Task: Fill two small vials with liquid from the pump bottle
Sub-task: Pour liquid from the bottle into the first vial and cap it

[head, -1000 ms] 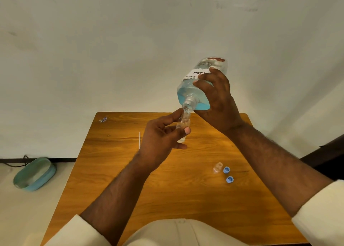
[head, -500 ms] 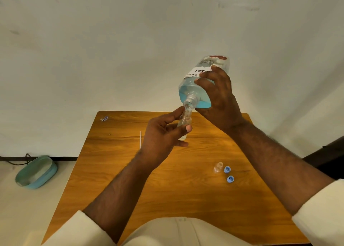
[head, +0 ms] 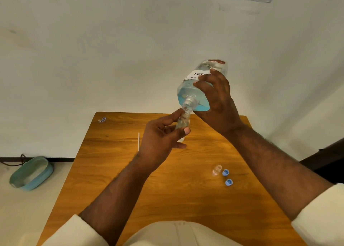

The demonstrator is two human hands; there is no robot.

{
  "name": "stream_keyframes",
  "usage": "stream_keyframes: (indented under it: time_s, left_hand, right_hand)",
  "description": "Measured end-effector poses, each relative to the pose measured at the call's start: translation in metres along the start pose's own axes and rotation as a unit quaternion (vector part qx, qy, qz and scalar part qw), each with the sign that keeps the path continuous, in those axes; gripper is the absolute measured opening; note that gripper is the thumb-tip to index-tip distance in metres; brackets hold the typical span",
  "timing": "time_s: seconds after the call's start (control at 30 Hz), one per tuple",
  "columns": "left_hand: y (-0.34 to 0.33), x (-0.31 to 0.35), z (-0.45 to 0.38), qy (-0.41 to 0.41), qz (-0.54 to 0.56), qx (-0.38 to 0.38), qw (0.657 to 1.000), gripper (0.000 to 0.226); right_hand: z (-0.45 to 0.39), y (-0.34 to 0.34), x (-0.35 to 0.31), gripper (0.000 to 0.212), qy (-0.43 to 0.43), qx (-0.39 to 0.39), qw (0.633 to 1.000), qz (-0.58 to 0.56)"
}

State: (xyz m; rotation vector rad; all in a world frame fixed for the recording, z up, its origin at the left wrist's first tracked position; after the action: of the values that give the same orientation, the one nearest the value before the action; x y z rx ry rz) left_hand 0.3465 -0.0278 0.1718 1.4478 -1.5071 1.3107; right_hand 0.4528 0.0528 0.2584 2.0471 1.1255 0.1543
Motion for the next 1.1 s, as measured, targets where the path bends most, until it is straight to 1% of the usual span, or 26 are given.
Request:
stream_keyframes:
  time_s: [0.27, 0.43, 0.77, 0.9, 1.1]
  left_hand:
    - [-0.003, 0.005, -0.005, -0.006, -0.007, -0.003, 1.0, 0.051]
    - [-0.003, 0.008, -0.007, -0.023, 0.003, -0.006, 1.0, 0.046]
    - [0.002, 0.005, -0.006, -0.021, -0.008, -0.002, 1.0, 0.048]
    - [0.001, 0.006, -0.006, -0.015, -0.013, 0.001, 1.0, 0.053]
    - [-0.001, 0.009, -0.01, -0.016, -0.014, 0.004, 1.0, 0.052]
  right_hand:
    - [-0.002, 0.006, 0.0, 0.072, 0.006, 0.01, 1.0, 0.007]
    - [-0.005, 0.006, 0.0, 0.069, 0.005, 0.013, 1.0, 0.004]
    - [-0.002, 0.002, 0.0, 0.073, -0.002, 0.012, 1.0, 0.002]
    - [-0.003, 0.005, -0.003, 0.071, 0.002, 0.015, 1.0, 0.014]
    - [-0.008, 0.01, -0.003, 0.07, 0.008, 0.022, 1.0, 0.013]
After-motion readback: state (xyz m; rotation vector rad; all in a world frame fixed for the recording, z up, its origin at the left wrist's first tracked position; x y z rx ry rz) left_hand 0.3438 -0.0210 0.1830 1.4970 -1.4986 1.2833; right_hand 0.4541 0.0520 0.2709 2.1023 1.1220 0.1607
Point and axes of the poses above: each hand's wrist, its own z-axis away from the middle knuckle, its own y-axis out of the back of the hand, x = y × z, the point moved 10 cm from there along -z, towards the middle knuckle, and after that the axes turned 10 degrees about -y, right-handed, at the moved point
